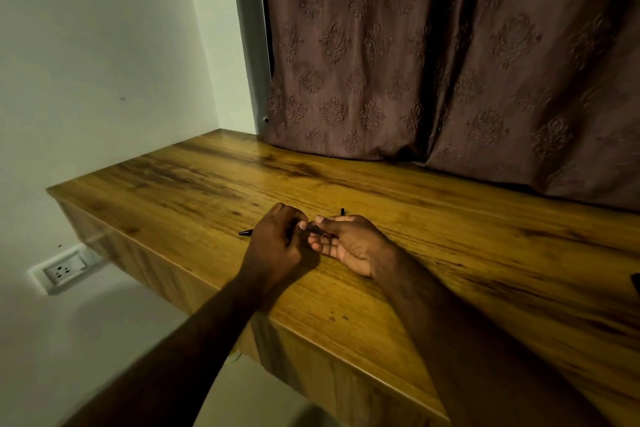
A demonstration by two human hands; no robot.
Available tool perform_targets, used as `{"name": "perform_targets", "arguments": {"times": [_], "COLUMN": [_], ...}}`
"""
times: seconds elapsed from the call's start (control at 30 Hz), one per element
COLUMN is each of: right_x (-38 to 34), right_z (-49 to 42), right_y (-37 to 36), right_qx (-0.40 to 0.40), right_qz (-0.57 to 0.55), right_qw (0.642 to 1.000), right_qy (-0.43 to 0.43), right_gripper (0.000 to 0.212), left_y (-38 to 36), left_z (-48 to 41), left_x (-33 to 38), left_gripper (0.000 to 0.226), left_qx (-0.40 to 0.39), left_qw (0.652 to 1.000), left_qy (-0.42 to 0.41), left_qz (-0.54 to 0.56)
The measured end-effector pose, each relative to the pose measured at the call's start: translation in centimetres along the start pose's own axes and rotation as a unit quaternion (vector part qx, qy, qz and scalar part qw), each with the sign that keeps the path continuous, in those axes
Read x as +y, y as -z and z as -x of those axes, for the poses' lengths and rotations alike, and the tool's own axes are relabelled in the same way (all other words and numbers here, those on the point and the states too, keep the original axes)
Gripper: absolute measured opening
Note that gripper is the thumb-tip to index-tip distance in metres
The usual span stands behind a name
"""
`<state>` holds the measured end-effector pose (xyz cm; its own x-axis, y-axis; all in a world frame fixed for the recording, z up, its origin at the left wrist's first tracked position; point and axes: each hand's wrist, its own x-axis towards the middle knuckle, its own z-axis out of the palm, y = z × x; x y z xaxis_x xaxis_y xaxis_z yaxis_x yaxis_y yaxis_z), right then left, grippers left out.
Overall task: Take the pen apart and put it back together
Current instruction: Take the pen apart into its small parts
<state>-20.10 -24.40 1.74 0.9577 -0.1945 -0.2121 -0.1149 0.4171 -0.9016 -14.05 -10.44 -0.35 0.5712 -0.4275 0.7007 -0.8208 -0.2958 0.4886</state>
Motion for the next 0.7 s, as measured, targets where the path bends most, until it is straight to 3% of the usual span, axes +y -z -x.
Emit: {"name": "perform_targets", "arguments": {"times": [0.47,0.7], "right_x": [-0.2,-0.2], "right_z": [0.1,0.2], "right_y": [-0.4,0.0], "right_qx": [0.031,0.029], "right_qz": [0.024,-0.015], "right_qw": [0.999,0.999], "right_qy": [0.015,0.024], "right_gripper": [0.032,0.032], "left_y": [0.5,0.7], "left_z": [0.3,0.3], "left_x": [-1.4,-1.3], "left_gripper": [0.011,0.007], "left_qx": [-0.067,-0.009], "left_qw": [0.996,0.997], "left_qy": [0.030,0.066], "left_qz": [-0.041,-0.026]}}
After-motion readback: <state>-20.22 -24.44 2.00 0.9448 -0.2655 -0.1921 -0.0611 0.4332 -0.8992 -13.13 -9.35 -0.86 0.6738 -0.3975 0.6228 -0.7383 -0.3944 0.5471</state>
